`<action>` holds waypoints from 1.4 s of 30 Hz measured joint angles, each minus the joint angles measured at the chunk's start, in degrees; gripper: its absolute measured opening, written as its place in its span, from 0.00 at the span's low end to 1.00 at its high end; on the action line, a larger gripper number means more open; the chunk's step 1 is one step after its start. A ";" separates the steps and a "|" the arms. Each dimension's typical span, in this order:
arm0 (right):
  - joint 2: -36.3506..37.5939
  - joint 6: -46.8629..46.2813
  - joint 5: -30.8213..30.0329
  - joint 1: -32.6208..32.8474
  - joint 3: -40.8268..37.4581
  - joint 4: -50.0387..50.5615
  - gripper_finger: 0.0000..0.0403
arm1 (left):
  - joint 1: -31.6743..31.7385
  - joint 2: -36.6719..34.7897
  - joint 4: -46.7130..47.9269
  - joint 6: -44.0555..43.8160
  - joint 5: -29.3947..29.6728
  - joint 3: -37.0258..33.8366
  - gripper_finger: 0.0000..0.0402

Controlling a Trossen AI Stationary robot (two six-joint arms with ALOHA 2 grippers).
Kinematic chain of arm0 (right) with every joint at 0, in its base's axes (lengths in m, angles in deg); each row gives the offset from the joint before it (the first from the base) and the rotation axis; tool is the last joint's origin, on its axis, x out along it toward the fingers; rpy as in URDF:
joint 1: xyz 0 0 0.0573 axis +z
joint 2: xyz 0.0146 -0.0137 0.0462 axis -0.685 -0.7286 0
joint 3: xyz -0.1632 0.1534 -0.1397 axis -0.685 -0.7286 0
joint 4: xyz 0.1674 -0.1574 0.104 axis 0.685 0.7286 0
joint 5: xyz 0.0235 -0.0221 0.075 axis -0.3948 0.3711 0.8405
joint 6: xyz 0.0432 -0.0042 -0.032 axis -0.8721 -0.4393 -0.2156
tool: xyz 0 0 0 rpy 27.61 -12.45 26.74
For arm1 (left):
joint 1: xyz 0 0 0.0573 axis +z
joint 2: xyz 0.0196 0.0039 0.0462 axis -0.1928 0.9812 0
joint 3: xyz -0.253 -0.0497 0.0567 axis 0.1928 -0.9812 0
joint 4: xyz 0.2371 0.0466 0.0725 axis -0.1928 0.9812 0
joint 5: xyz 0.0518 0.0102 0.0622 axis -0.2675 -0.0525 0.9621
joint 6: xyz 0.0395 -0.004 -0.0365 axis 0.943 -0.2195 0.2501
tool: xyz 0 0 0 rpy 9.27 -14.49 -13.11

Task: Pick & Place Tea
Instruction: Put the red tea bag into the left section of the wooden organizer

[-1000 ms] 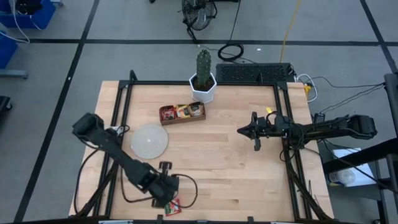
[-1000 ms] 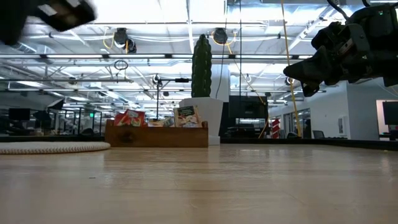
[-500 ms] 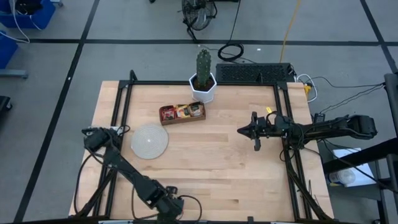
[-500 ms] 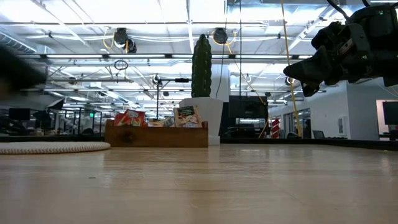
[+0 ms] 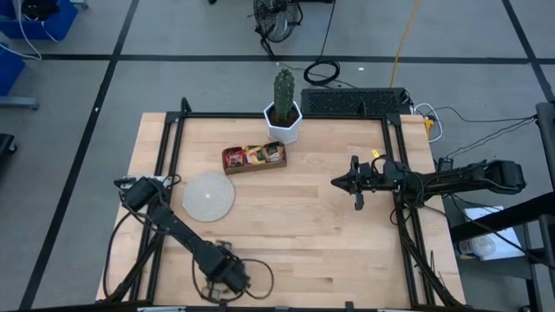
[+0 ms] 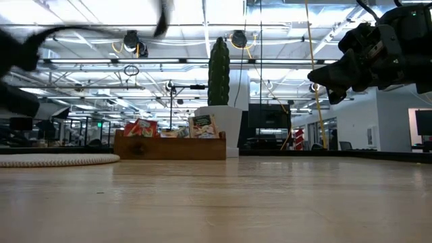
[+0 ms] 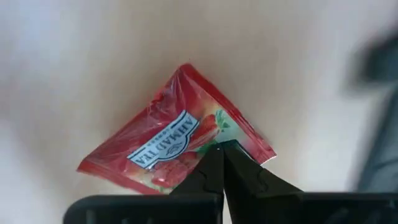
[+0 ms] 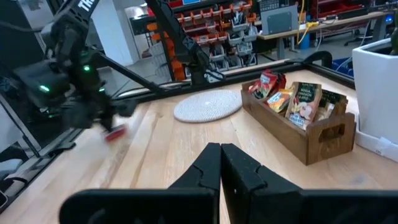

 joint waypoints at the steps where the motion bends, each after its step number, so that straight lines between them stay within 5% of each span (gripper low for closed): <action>1: -0.02 0.00 -0.01 0.01 0.00 0.01 0.00 | 0.25 -0.41 3.64 1.25 0.37 -0.03 0.02; 9: -0.02 0.00 -0.01 0.01 0.00 0.15 0.00 | 3.38 -0.60 22.24 10.39 19.72 -0.42 0.02; 19: 0.00 0.00 -0.02 0.00 0.00 0.02 0.00 | 8.48 -0.67 10.55 16.96 37.84 -0.26 0.01; 26: 0.00 0.00 -0.02 0.01 0.00 0.01 0.00 | 7.20 -0.77 26.00 6.75 37.32 2.38 0.01; 29: 0.00 0.00 -0.02 -0.01 0.00 0.03 0.00 | 5.56 -0.82 30.93 0.80 30.60 2.17 0.01; 34: 0.00 0.00 -0.02 0.01 0.00 0.03 0.00 | 2.43 -0.82 26.87 -3.47 14.81 -0.07 0.00; 42: -0.02 0.00 -0.02 -0.01 0.00 0.06 0.00 | 0.85 -1.04 18.97 -3.84 14.48 -3.33 0.00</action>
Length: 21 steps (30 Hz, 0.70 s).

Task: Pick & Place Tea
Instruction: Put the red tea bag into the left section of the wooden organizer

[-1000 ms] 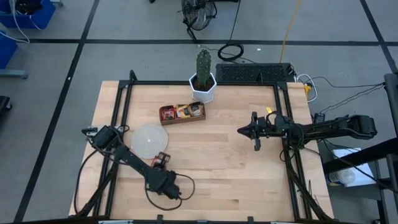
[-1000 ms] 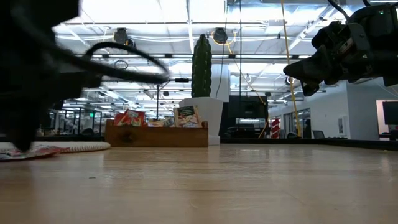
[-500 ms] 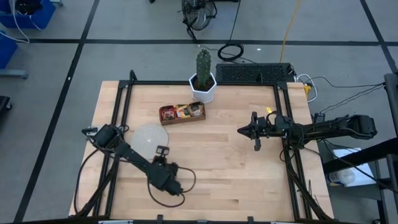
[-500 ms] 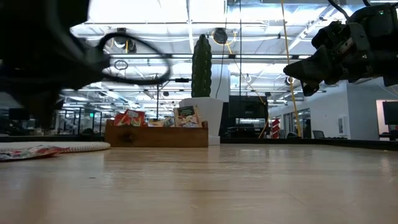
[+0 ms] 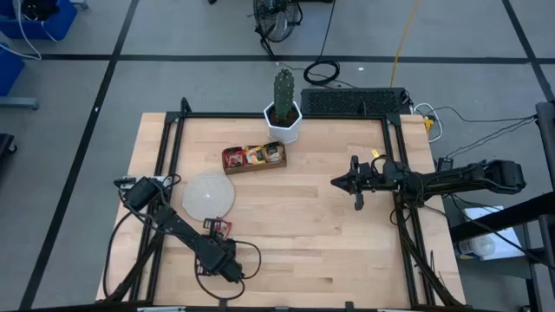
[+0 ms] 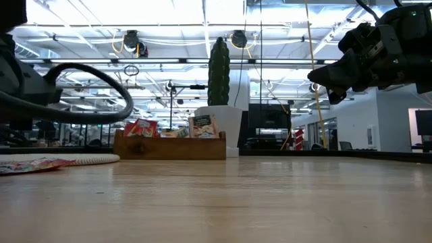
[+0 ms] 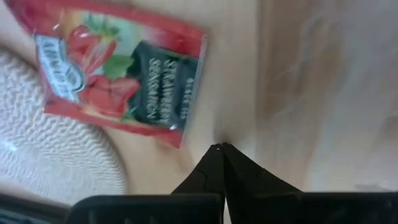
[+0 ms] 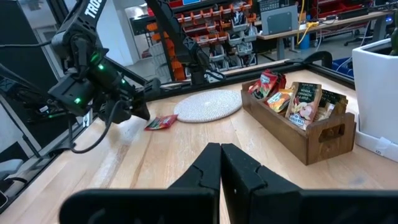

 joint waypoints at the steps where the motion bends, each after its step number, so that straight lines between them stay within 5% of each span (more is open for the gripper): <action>1: 0.00 0.00 0.00 0.02 0.00 -0.02 0.00 | 0.12 0.00 0.02 0.08 0.53 -0.22 0.01; 6: 0.02 -0.01 0.00 0.02 0.00 -0.02 0.00 | 1.79 0.04 -1.88 3.80 6.51 -0.32 0.00; 12: 0.00 0.00 0.00 0.01 0.00 -0.04 0.00 | 4.80 0.01 -12.11 11.96 20.51 1.10 0.00; 18: 0.00 -0.01 0.00 0.00 0.00 -0.04 0.00 | 5.94 -1.73 -17.58 17.04 23.97 3.57 0.00; 21: 0.01 -0.01 0.00 0.02 0.00 0.03 0.00 | 5.87 -3.48 -9.66 15.54 25.53 3.57 0.01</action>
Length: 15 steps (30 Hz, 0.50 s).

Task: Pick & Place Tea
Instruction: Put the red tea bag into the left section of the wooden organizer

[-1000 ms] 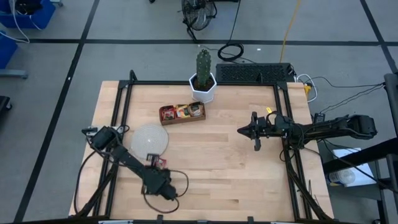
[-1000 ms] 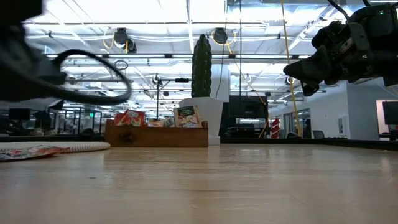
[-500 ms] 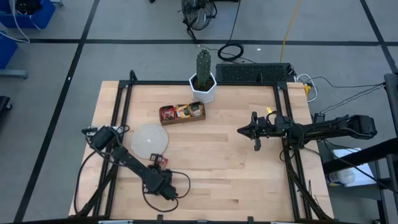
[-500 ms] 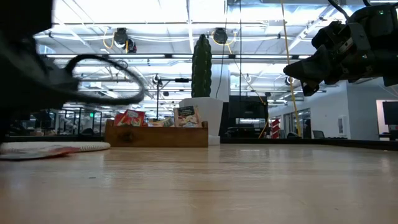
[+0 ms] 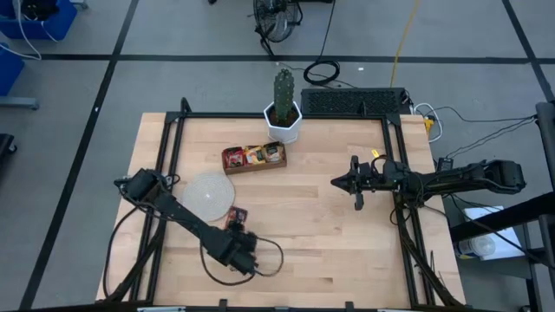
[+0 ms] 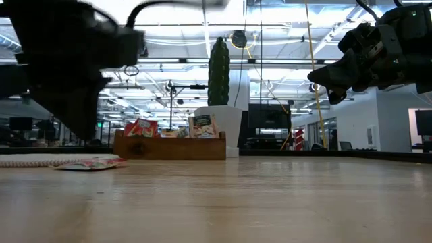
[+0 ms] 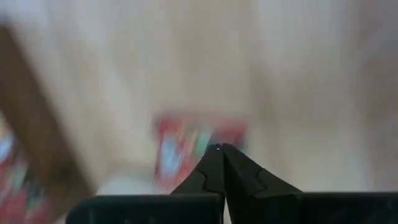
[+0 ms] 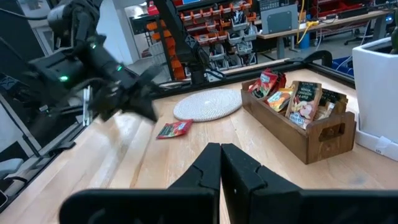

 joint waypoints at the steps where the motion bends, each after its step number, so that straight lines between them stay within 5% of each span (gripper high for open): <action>1: 0.01 0.01 0.02 0.00 0.00 0.10 0.00 | 0.04 -0.22 3.59 -1.78 -0.21 0.00 0.00; 6: -0.01 0.01 0.00 0.00 0.00 0.04 0.00 | 0.31 -0.91 10.69 -6.19 -1.90 -2.24 0.00; 15: -0.01 0.00 0.00 0.00 0.00 -0.06 0.00 | 2.99 -1.13 -4.68 -3.54 -7.65 -9.58 0.00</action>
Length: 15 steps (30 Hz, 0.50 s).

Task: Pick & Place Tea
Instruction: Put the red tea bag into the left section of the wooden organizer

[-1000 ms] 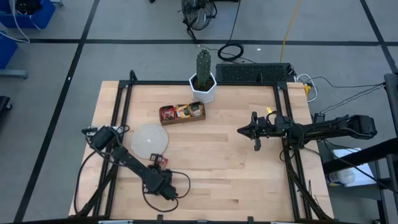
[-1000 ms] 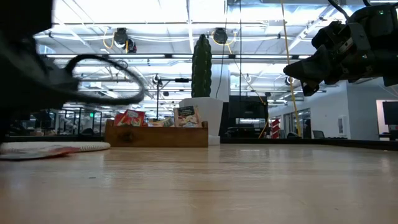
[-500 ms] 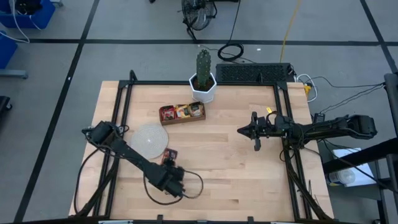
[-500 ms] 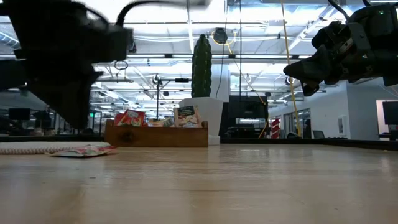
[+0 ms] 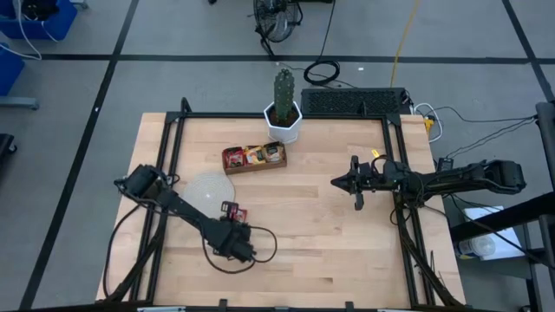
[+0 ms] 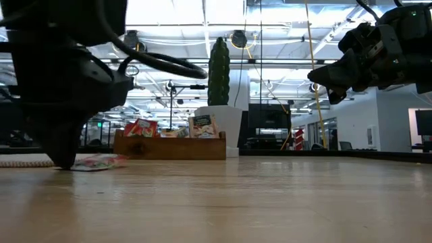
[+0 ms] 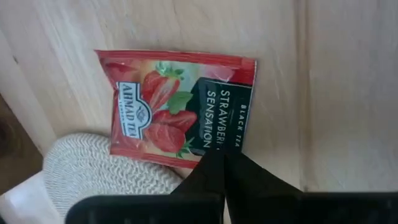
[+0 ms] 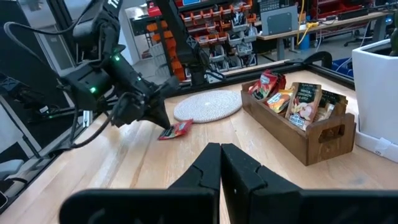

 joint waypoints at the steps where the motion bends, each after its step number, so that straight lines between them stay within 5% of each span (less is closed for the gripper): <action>1: 0.02 0.01 0.00 0.00 0.00 -0.02 0.00 | 0.39 -0.05 -0.45 0.00 -0.40 -0.04 0.00; 7: 0.02 0.01 0.00 0.00 0.00 0.03 0.00 | 3.30 0.08 -9.95 4.48 1.80 1.68 0.01; 12: 0.00 0.01 0.00 -0.01 0.00 -0.01 0.00 | 8.17 0.48 -28.00 12.05 3.80 1.62 0.01; 15: 0.00 0.00 0.00 0.00 0.00 -0.01 0.00 | 10.21 -0.04 -27.33 11.40 4.07 2.34 0.01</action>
